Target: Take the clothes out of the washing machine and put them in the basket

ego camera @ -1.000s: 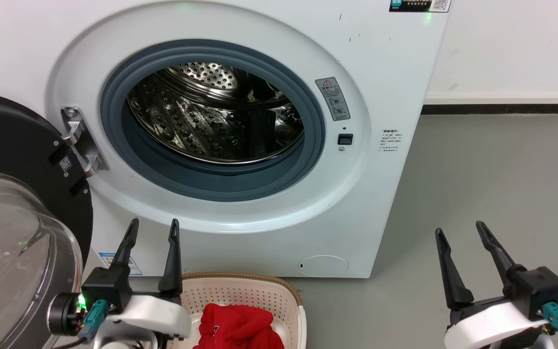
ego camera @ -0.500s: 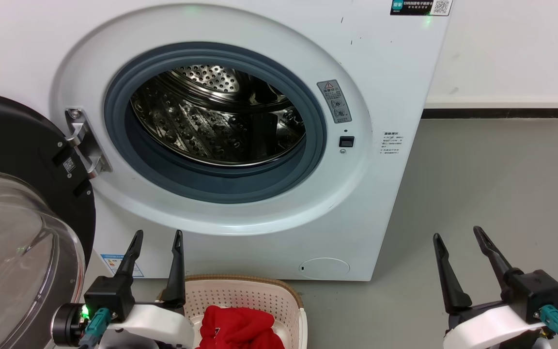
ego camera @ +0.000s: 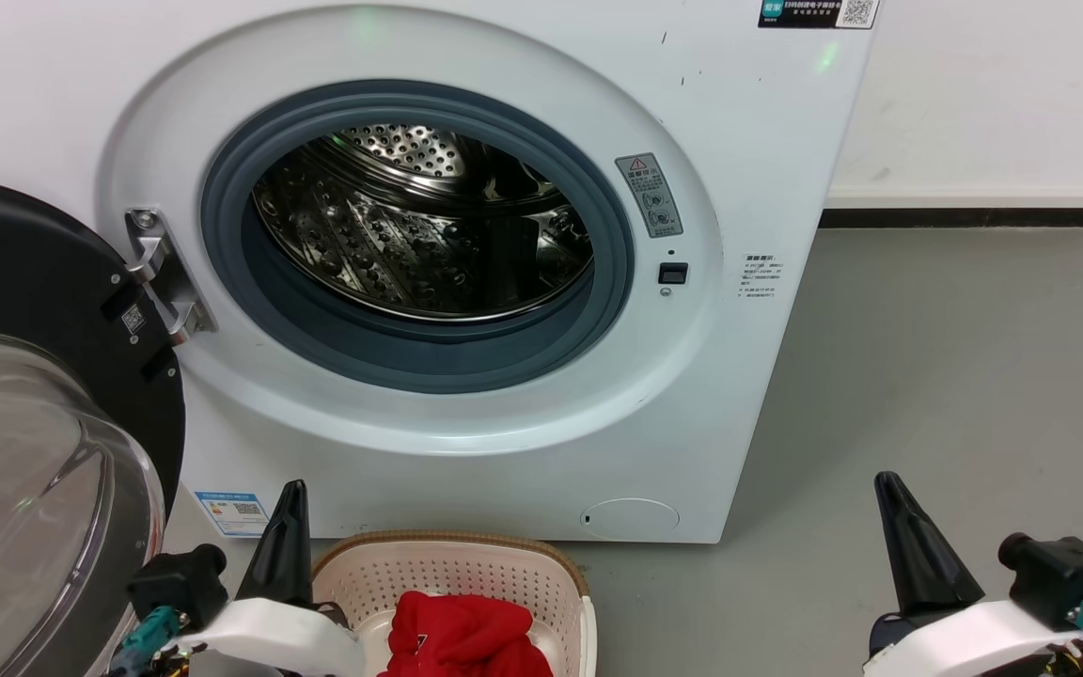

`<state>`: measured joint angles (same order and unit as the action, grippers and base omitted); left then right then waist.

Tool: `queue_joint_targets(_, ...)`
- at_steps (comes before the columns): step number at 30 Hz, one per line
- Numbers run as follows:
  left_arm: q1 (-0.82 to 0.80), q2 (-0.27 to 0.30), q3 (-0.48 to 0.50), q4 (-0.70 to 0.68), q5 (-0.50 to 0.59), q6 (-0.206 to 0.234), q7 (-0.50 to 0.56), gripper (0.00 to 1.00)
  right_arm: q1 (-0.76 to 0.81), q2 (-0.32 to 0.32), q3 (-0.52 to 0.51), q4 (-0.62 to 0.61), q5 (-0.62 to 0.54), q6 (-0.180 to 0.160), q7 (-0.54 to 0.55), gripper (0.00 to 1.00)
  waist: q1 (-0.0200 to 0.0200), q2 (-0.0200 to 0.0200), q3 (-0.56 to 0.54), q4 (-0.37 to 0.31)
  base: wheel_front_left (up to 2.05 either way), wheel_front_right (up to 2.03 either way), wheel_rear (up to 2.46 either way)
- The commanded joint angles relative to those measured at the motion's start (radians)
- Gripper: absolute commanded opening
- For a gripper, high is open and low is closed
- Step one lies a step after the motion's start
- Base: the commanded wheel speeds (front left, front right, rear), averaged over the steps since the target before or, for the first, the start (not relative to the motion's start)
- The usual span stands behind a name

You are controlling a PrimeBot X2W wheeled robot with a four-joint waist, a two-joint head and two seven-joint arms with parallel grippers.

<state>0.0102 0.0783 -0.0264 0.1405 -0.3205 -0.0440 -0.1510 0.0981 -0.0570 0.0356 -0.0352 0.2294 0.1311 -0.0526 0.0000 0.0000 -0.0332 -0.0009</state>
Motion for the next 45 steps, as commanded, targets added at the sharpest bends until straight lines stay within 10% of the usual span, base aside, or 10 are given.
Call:
queue_joint_targets(1, -0.033, 0.000, 0.008, -0.010, -0.050, -0.005, 0.010, 0.00, -0.036, -0.009, -0.003, -0.003, 0.060, 0.000, 0.001, 0.00, 0.0000, 0.0000, 0.001, 0.000, 0.00, 0.00, 0.00)
queue_joint_targets(45, -0.083, -0.015, 0.078, 0.048, -0.716, -0.051, 0.145, 0.00, -0.133, -0.033, -0.040, 0.147, 0.805, 0.000, 0.056, 0.00, 0.0000, 0.0000, 0.015, 0.000, 0.00, 0.00, 0.00)
